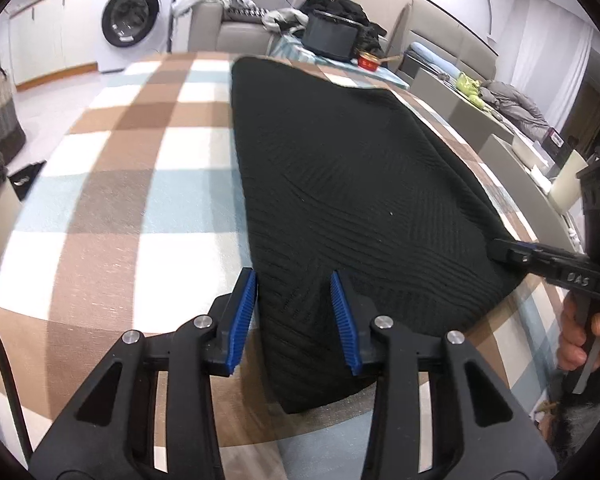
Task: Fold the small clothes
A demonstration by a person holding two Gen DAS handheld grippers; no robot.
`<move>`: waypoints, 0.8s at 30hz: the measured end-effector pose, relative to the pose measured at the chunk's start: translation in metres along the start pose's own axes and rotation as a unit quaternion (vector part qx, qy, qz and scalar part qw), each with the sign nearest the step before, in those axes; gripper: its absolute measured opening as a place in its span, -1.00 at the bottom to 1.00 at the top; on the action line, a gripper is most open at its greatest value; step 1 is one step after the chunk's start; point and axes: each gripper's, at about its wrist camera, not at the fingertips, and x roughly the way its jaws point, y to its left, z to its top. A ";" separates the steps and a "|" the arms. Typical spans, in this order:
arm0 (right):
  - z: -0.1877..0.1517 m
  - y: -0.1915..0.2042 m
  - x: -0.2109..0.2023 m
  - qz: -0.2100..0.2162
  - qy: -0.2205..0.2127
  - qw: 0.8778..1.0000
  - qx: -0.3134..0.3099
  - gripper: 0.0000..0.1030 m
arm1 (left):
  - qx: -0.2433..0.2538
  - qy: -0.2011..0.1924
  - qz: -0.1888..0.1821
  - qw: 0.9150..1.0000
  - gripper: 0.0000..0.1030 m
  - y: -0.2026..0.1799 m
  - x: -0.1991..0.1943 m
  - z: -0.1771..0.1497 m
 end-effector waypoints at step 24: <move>-0.019 0.033 -0.058 0.023 -0.190 0.975 -0.117 1.00 | 0.057 -0.183 0.076 0.979 0.99 -0.026 -0.074 -0.018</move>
